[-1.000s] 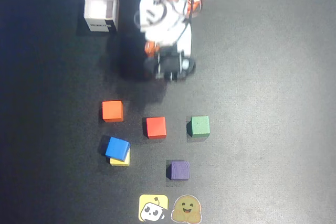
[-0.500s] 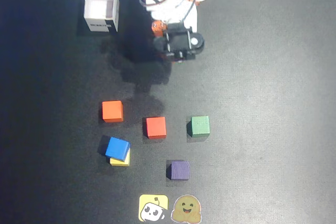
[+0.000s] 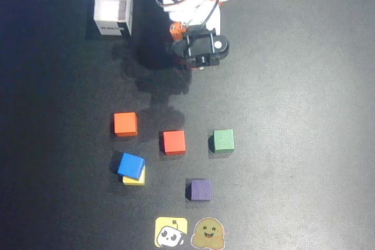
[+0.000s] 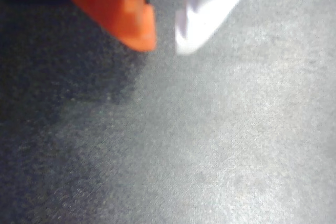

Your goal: Put the blue cube on top of the yellow cube.

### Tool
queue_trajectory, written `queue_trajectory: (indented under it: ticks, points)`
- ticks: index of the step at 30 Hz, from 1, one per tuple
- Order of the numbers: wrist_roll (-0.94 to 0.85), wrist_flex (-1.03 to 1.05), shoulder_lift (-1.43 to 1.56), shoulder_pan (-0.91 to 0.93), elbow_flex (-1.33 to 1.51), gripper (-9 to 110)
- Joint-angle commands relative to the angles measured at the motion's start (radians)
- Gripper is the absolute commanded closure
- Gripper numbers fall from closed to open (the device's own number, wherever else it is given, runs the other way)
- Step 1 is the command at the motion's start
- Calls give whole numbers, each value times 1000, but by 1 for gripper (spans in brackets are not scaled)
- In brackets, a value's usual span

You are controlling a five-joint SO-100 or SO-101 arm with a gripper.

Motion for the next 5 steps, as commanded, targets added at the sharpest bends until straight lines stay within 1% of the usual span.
queue_trajectory:
  ticks: [1,5]
  points:
    - [-6,5,8,-2,-6,100]
    - [-6,5,8,-2,-6,100]
